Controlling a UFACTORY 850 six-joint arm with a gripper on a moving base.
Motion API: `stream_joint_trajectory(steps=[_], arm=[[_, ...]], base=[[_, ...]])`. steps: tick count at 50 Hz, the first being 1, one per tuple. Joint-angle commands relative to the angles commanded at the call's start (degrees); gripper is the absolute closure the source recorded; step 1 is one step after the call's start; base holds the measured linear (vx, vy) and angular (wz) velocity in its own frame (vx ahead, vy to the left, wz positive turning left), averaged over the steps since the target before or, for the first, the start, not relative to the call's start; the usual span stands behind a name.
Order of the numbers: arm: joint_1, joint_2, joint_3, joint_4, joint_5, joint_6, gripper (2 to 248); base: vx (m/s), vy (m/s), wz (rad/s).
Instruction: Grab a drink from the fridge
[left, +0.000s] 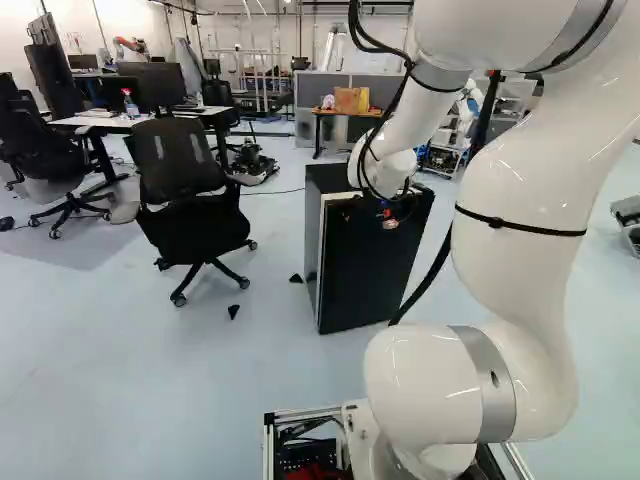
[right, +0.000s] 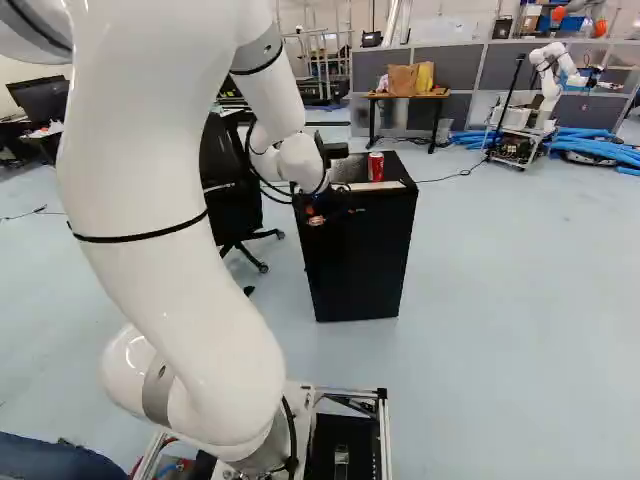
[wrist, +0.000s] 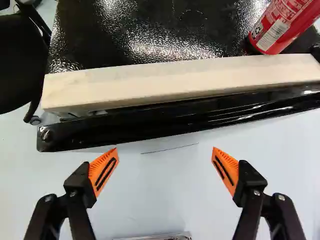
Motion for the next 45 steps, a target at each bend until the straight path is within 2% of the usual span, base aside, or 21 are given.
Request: stream_joint_trajectory(steps=[45], arm=[[0.0, 0.2, 0.2, 0.0, 3.8, 0.0, 3]], base=[[0.0, 0.0, 0.0]])
